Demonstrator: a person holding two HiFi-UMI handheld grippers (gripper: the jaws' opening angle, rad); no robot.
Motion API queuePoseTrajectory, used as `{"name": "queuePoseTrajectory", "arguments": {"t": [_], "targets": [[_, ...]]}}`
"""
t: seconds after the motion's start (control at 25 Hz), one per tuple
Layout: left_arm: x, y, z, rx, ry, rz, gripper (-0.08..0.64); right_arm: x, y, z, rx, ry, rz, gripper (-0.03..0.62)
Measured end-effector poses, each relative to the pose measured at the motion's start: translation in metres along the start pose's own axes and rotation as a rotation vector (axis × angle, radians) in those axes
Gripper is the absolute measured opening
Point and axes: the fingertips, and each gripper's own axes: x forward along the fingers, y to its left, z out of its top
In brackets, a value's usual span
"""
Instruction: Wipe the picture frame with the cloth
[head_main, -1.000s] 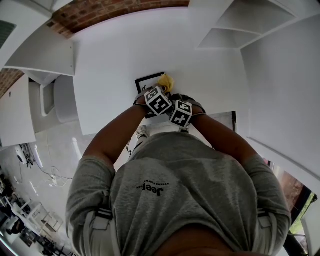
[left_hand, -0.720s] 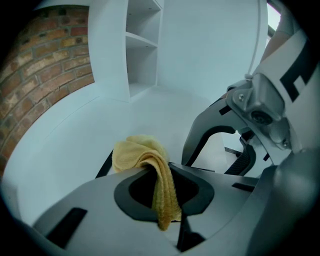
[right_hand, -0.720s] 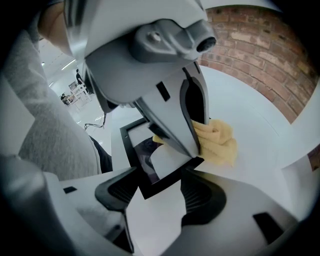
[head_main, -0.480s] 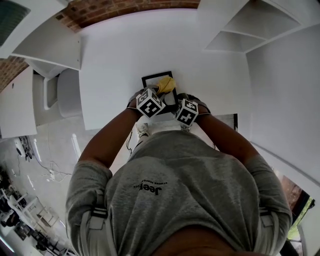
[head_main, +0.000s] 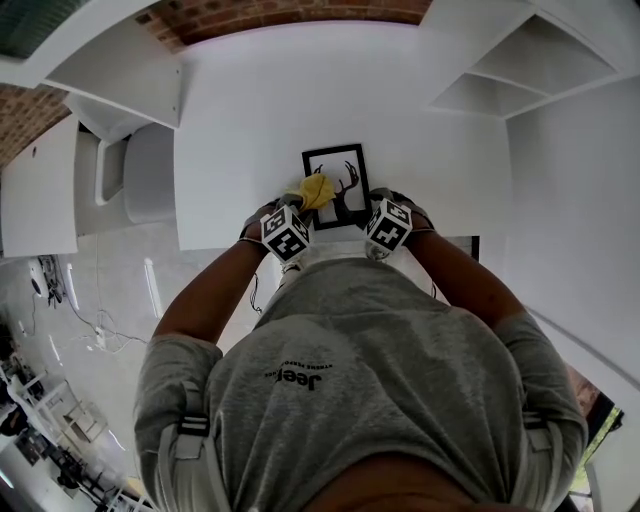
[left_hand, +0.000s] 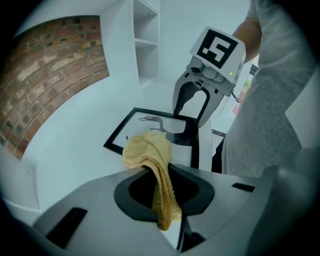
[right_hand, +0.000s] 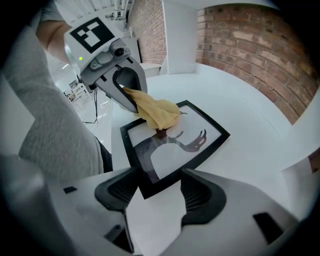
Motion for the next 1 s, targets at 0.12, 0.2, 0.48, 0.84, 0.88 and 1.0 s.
{"name": "queuePoseTrajectory", "arguments": {"t": [0.12, 0.2, 0.48, 0.84, 0.88, 1.0], "targets": [[0.009, -0.005, 0.002, 0.023, 0.008, -0.009, 0.066, 0.001, 0.001, 0.002, 0.001, 0.004, 0.001, 0.272], [0.013, -0.005, 0.007, 0.033, 0.006, -0.009, 0.066, 0.001, 0.002, 0.003, 0.002, 0.006, 0.004, 0.273], [0.028, -0.012, 0.029, 0.077, 0.0, -0.019, 0.066, 0.002, 0.003, 0.003, 0.004, -0.004, -0.001, 0.272], [0.058, -0.035, 0.08, 0.155, -0.026, -0.084, 0.066, 0.005, 0.001, 0.001, 0.003, -0.023, -0.012, 0.272], [0.059, -0.035, 0.085, 0.168, -0.024, -0.088, 0.066, 0.005, 0.001, 0.001, 0.003, -0.027, -0.013, 0.27], [0.06, -0.037, 0.095, 0.21, -0.017, -0.095, 0.066, 0.001, 0.003, 0.004, 0.017, -0.047, -0.005, 0.27]]}}
